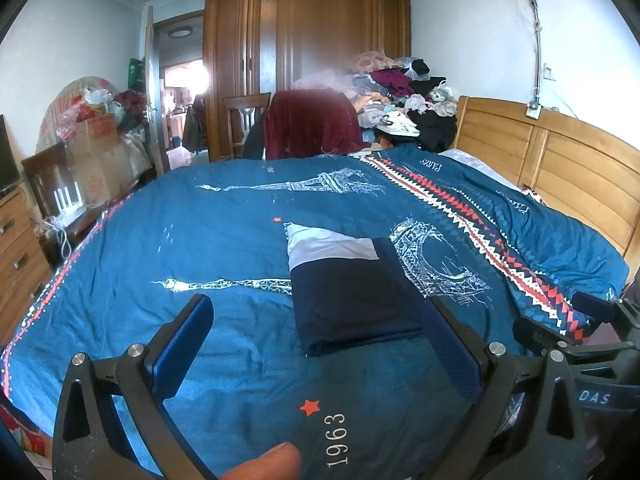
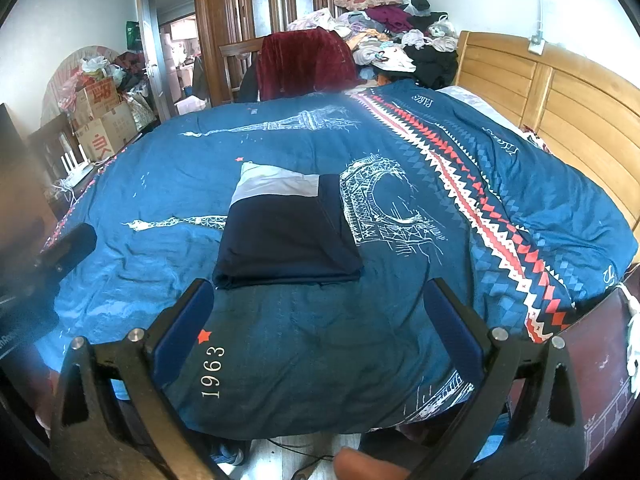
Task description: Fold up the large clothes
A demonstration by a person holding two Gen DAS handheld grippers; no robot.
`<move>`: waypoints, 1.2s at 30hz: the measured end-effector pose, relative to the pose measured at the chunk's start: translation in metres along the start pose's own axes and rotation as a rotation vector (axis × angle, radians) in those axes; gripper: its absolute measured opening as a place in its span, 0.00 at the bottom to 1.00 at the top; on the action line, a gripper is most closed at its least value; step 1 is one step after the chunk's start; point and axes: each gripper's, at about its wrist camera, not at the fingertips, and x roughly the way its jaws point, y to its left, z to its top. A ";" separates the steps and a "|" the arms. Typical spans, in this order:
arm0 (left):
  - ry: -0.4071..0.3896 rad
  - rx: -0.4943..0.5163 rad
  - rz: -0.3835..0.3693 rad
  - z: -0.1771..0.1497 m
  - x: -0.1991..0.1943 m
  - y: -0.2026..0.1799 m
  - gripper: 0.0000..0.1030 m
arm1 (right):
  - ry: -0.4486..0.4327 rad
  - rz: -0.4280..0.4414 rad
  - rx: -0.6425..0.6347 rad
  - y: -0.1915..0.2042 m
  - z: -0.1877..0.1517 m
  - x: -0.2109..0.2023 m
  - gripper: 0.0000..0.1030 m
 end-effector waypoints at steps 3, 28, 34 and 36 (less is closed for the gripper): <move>-0.002 -0.001 0.002 0.000 0.000 -0.001 1.00 | -0.004 -0.001 0.001 0.002 -0.002 0.001 1.00; -0.070 -0.012 0.019 -0.003 -0.011 0.000 1.00 | -0.009 0.000 0.001 0.003 -0.003 -0.001 1.00; -0.087 0.008 0.042 -0.003 -0.013 -0.001 1.00 | -0.003 -0.006 -0.001 0.003 -0.004 -0.003 1.00; -0.078 0.011 0.047 -0.003 -0.011 -0.001 1.00 | -0.004 -0.015 -0.001 0.005 -0.003 -0.003 1.00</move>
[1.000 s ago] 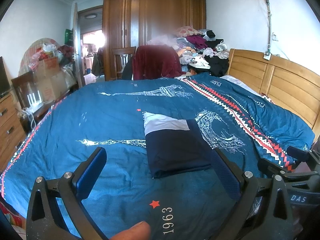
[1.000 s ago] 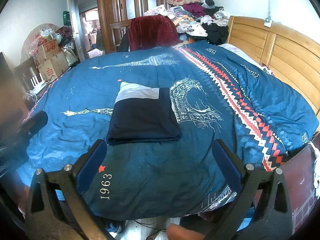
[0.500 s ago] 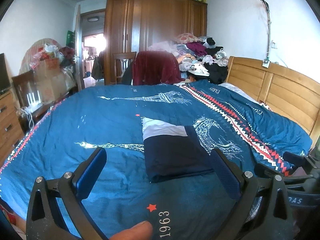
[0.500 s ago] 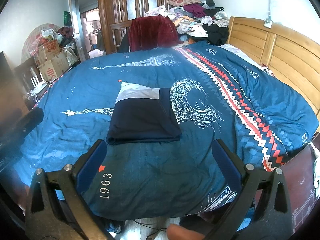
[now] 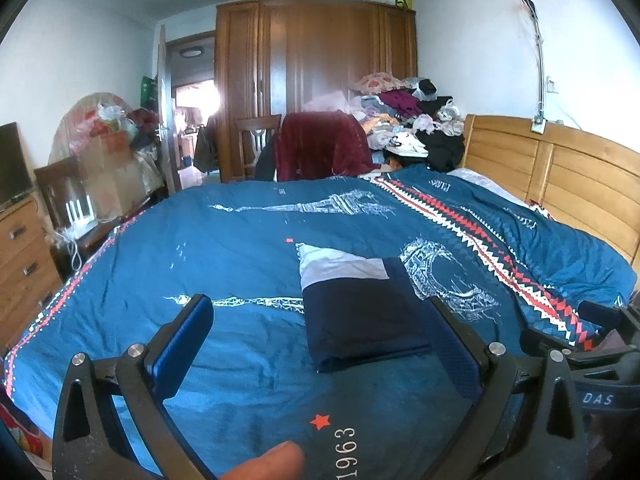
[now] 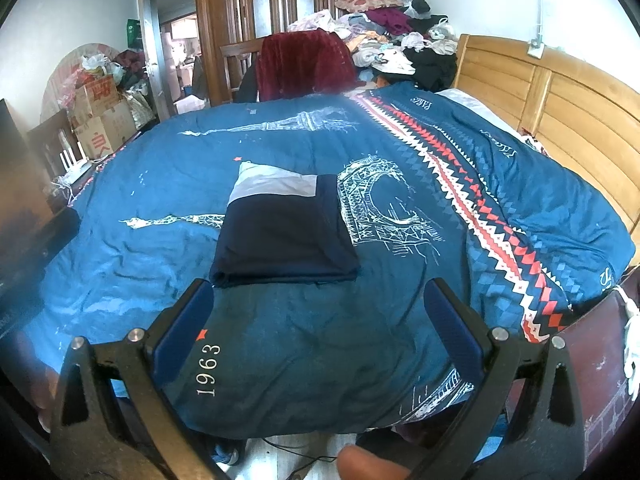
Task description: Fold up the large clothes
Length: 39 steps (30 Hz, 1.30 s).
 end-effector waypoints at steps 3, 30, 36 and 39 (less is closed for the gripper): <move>-0.003 -0.004 0.008 0.001 0.001 0.002 1.00 | 0.000 0.003 0.001 -0.002 0.000 -0.001 1.00; 0.025 0.010 0.009 -0.007 0.010 -0.005 1.00 | -0.031 -0.012 -0.017 -0.005 0.000 -0.001 1.00; 0.044 0.002 -0.002 -0.009 0.014 -0.003 1.00 | -0.023 -0.004 -0.010 -0.008 0.001 0.001 1.00; 0.056 -0.007 -0.010 -0.010 0.017 -0.001 1.00 | -0.019 0.002 -0.011 -0.009 0.000 0.001 1.00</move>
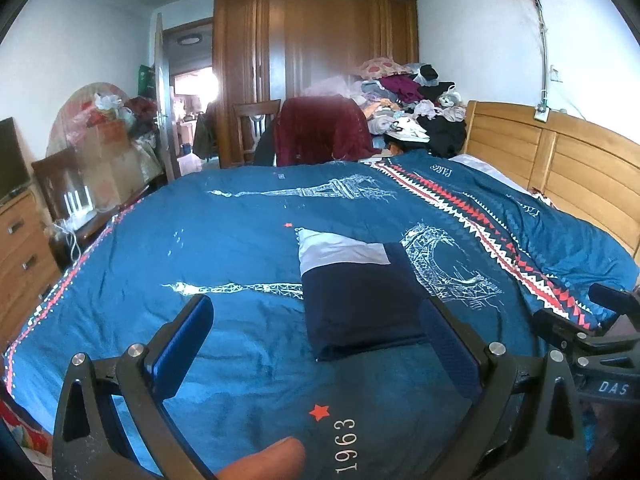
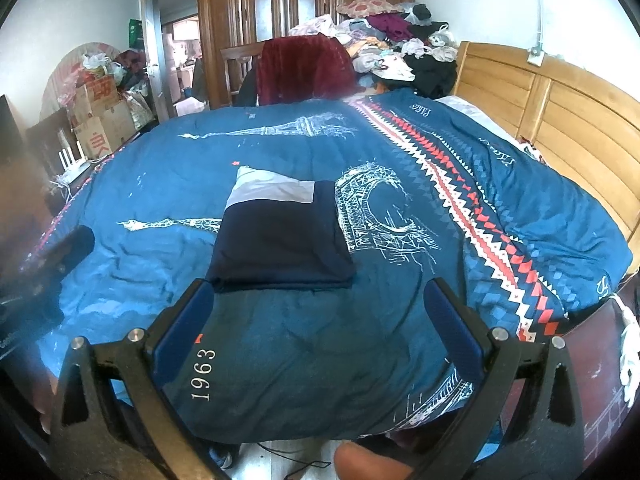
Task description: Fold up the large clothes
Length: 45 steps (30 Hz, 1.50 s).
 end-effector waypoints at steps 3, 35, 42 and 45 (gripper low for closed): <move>0.001 0.004 0.000 0.000 0.001 -0.001 1.00 | 0.000 -0.002 -0.001 -0.001 0.000 0.000 1.00; -0.019 0.029 0.025 0.002 0.001 -0.005 1.00 | -0.031 0.018 -0.006 -0.006 0.007 -0.005 1.00; 0.000 0.010 -0.018 0.003 0.004 -0.004 1.00 | -0.003 0.049 0.007 -0.008 0.008 0.000 1.00; 0.020 0.005 -0.038 0.000 0.008 -0.003 1.00 | 0.006 0.058 0.007 -0.009 0.008 0.002 1.00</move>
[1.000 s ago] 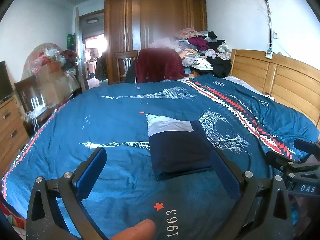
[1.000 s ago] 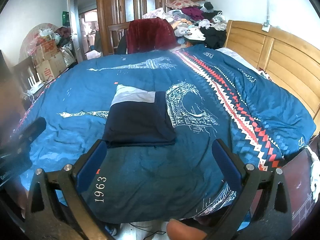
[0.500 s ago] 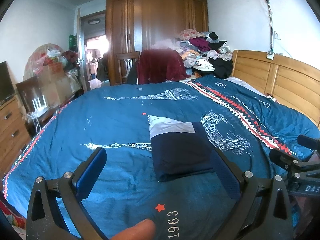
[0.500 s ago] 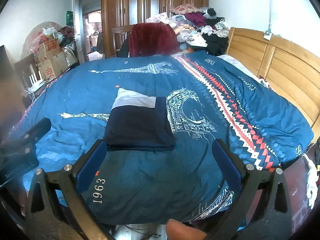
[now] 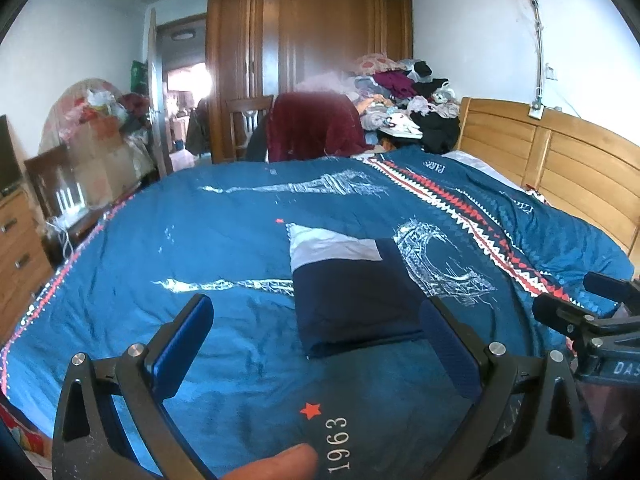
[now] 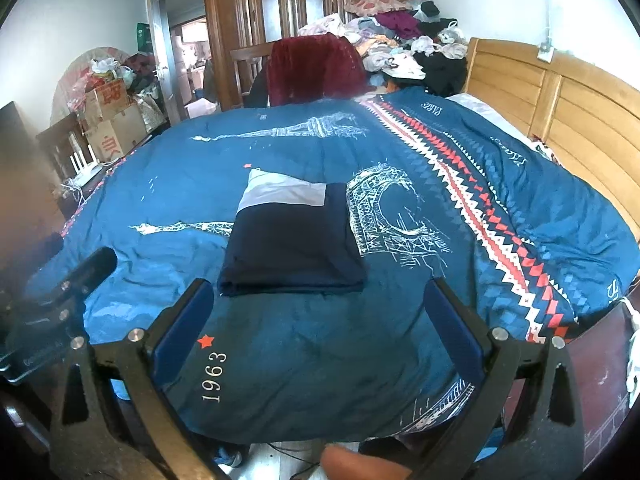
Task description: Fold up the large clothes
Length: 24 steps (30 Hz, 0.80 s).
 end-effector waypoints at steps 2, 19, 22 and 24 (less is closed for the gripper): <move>0.008 -0.005 -0.004 -0.002 0.002 0.000 1.00 | 0.001 0.000 -0.003 0.000 0.000 0.000 1.00; 0.007 -0.008 0.026 -0.002 0.003 0.002 1.00 | 0.009 0.007 -0.012 0.002 -0.001 0.006 1.00; 0.006 -0.008 0.030 -0.001 0.004 0.002 1.00 | 0.011 0.006 -0.011 0.001 -0.001 0.007 1.00; 0.002 -0.004 0.033 -0.001 0.005 0.000 1.00 | 0.014 0.009 -0.008 0.000 -0.001 0.009 1.00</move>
